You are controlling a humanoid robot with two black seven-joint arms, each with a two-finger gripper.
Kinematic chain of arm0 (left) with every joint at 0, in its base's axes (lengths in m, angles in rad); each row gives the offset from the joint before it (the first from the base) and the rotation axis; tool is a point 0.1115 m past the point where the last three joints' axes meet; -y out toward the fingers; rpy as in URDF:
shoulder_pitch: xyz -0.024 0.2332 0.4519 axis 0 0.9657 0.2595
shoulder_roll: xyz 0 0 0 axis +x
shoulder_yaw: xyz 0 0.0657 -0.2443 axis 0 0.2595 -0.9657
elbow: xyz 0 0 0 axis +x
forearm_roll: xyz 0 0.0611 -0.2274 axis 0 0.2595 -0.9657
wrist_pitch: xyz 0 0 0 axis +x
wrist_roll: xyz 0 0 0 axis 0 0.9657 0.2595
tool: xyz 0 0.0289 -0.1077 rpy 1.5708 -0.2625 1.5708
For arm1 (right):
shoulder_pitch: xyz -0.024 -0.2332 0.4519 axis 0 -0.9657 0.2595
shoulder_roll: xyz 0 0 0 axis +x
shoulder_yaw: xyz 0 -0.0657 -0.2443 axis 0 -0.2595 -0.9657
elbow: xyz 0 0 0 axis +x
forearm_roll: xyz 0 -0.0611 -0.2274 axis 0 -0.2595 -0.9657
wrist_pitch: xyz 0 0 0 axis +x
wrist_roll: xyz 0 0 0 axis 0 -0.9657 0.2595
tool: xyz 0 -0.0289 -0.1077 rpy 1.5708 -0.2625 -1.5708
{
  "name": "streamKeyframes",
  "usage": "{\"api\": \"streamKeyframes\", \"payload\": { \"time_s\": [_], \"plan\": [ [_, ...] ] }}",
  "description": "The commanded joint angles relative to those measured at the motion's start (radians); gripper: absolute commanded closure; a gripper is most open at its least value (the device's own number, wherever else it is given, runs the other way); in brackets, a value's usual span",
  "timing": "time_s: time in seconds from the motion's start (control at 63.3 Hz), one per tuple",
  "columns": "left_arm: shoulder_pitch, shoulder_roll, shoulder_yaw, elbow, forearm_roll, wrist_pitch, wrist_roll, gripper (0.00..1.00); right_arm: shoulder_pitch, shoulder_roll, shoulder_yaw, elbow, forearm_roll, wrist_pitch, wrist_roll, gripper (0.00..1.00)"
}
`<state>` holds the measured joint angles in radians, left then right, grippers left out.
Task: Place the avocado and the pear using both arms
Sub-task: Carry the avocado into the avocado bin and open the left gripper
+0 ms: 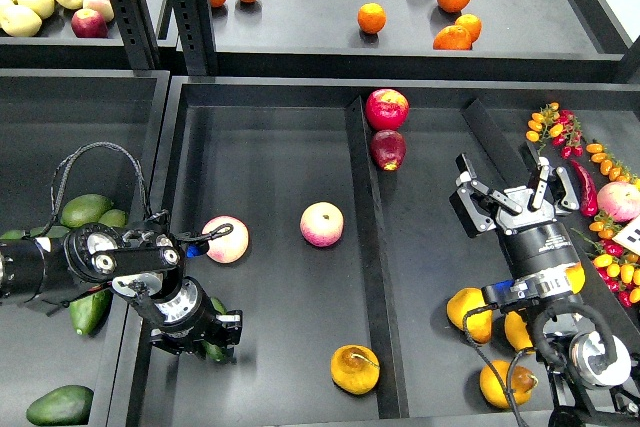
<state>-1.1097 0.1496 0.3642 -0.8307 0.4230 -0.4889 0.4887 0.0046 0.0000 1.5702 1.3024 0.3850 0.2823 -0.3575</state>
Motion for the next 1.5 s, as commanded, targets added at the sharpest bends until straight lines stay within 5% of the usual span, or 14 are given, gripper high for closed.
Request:
{"api": "streamKeyframes", "payload": {
  "time_s": [0.0,0.758,1.074,1.484],
  "plan": [
    [-0.036,0.039,-0.007,-0.022,-0.001,0.000,0.000,0.73,0.000,0.000,-0.001,0.000,0.000,0.000,0.000,0.00],
    [-0.142,0.364,-0.025,-0.077,-0.059,0.000,0.000,0.73,0.038,0.000,-0.048,-0.012,-0.005,-0.018,-0.003,0.00],
    [-0.093,0.570,-0.025,-0.114,-0.059,0.000,0.000,0.72,0.139,0.000,-0.045,-0.054,-0.009,-0.080,0.000,0.00],
    [-0.012,0.614,-0.031,-0.142,-0.055,0.000,0.000,0.71,0.270,0.000,-0.055,-0.117,-0.017,-0.141,0.000,0.00]
  ]
}}
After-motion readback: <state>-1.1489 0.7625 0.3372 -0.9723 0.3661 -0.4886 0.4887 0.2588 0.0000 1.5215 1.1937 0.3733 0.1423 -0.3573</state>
